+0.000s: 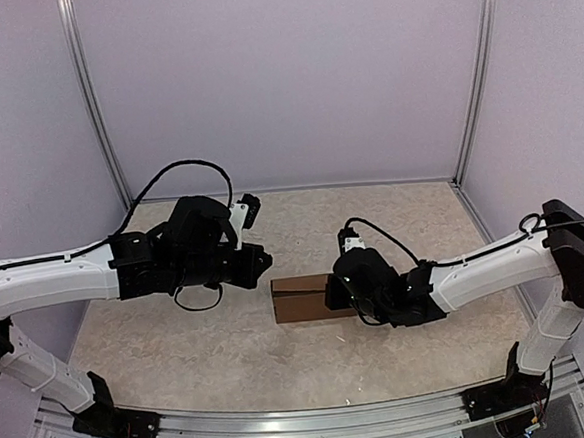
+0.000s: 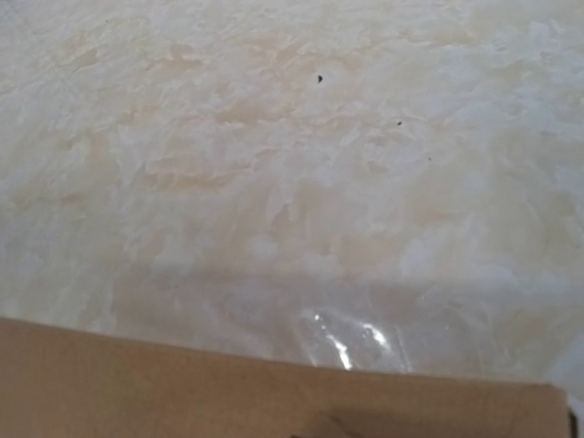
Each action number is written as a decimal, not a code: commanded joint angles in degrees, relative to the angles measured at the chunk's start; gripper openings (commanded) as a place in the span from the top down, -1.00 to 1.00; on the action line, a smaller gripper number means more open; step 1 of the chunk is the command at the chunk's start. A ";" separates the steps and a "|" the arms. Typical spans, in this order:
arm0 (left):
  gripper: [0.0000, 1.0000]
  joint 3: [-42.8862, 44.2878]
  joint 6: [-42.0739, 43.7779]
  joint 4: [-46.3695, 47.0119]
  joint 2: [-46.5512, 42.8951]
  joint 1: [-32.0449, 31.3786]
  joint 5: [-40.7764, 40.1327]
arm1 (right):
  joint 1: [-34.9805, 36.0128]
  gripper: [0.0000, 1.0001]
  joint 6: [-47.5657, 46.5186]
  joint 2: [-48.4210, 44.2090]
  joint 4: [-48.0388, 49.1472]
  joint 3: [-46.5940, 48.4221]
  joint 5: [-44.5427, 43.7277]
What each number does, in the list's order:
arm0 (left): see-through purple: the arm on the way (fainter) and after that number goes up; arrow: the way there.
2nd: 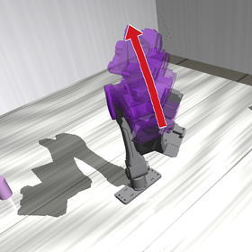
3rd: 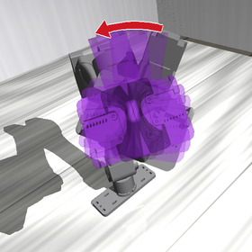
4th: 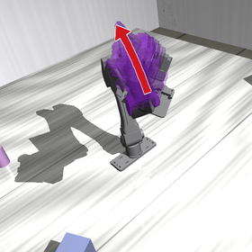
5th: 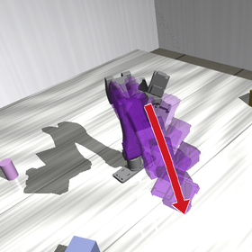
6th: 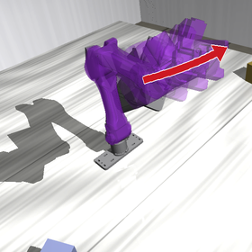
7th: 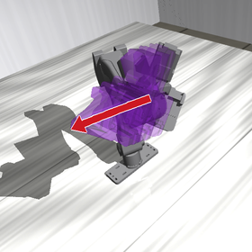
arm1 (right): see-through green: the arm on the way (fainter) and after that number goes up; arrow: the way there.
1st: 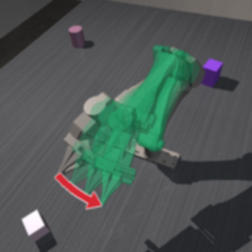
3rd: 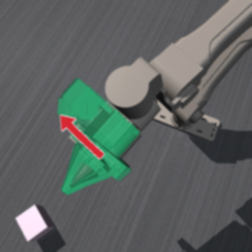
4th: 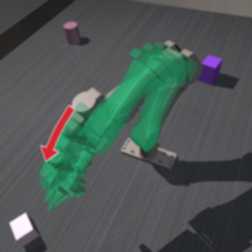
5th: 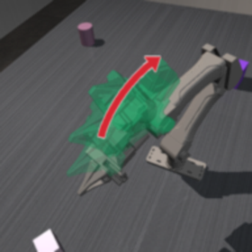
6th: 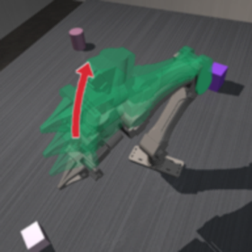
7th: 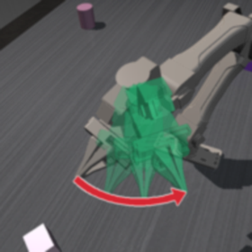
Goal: Fold the paper box
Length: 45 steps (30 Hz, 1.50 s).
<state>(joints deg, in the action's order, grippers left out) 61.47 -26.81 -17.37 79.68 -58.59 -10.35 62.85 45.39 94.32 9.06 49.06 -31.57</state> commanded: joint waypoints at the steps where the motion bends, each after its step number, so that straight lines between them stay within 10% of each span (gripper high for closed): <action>1: 1.00 -3.40 4.33 9.12 0.25 3.81 9.05 | 0.51 1.00 -1.52 0.90 -3.18 -2.94 2.58; 22: 1.00 -25.93 -7.24 56.87 21.43 13.76 31.27 | 0.51 1.00 -1.72 1.07 -3.86 -2.90 3.44; 32: 1.00 -28.16 -6.24 54.23 22.54 13.68 29.18 | -0.43 1.00 -6.14 -3.82 -4.24 -1.01 4.99; 45: 1.00 -25.59 -4.43 49.37 21.67 13.44 27.09 | -15.02 1.00 -14.48 -20.17 -5.22 -3.93 35.39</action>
<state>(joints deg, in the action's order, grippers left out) 36.91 -32.88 44.12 99.68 -44.82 18.70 51.55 33.17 77.03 6.55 47.59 -8.99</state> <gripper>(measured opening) 0.004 0.003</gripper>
